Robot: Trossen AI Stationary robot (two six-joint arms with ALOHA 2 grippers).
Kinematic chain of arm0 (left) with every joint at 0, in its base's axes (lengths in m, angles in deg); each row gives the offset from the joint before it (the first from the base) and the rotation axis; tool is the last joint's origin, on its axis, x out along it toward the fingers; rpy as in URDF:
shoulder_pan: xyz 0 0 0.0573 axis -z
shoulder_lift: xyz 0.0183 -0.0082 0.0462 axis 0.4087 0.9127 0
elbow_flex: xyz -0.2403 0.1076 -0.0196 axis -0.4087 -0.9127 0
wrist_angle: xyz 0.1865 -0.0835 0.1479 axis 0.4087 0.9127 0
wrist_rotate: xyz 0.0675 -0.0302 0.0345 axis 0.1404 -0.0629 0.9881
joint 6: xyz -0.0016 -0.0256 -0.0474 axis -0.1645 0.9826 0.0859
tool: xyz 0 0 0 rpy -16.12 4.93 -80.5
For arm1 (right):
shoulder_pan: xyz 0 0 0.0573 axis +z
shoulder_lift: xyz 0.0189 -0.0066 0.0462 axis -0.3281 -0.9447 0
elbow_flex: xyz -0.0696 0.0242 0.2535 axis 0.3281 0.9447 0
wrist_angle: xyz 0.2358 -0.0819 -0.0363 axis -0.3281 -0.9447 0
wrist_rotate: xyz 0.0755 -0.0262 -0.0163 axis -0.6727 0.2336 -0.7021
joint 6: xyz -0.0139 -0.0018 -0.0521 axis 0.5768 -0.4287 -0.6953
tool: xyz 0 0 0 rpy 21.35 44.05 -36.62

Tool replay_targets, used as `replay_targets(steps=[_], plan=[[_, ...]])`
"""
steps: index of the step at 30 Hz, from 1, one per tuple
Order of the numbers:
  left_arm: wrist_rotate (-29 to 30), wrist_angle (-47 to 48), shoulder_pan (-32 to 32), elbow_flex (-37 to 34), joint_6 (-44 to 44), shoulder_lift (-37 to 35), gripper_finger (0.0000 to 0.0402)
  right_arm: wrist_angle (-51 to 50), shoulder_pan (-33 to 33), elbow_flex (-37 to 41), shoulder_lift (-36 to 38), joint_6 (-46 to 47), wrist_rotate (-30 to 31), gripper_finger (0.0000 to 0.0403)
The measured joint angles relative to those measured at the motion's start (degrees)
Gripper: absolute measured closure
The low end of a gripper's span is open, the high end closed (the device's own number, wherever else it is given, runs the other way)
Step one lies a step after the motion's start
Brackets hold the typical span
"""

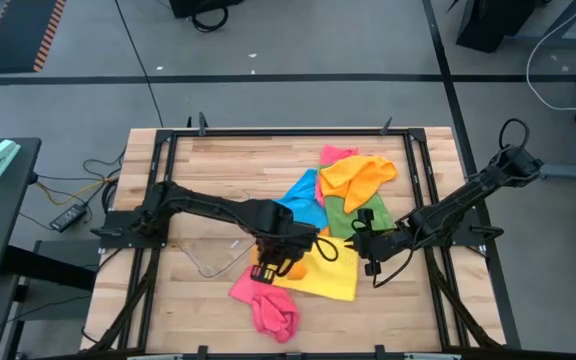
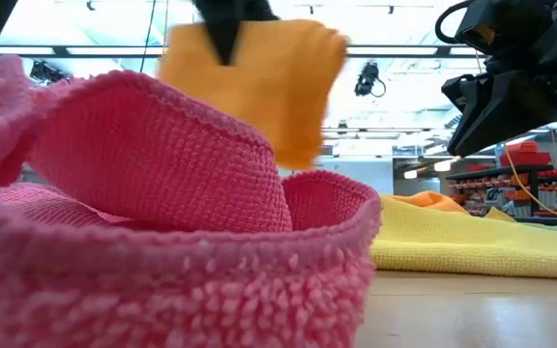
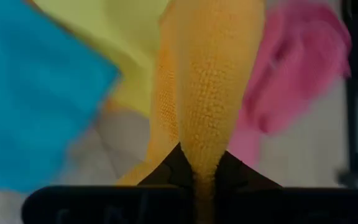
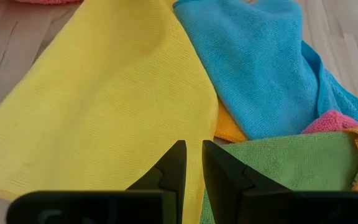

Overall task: Fold microfiber towels
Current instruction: Put the folded orange microfiber cloth into the transparent bin

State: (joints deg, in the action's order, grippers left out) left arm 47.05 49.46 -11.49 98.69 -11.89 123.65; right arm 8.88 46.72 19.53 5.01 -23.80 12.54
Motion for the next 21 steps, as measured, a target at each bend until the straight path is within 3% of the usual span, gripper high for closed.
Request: replay_targets(steps=[6, 12, 21], plan=[[-6.2, 8.8, -0.3, -0.1, -0.1, -0.7, 0.0383, 0.2, 0.0, 0.0, 0.0, -0.1, 0.0, 0.0341], [-11.0, 9.3, -3.0, -2.0, -1.4, -5.4, 0.0383, 0.5, 0.0, 0.0, 0.0, -1.3, 0.0, 0.0341], [-12.2, 8.7, -10.9, -19.0, -3.1, -20.1, 0.0383, 3.6, -0.3, 0.0, 0.0, -9.3, 0.0, 0.0341]])
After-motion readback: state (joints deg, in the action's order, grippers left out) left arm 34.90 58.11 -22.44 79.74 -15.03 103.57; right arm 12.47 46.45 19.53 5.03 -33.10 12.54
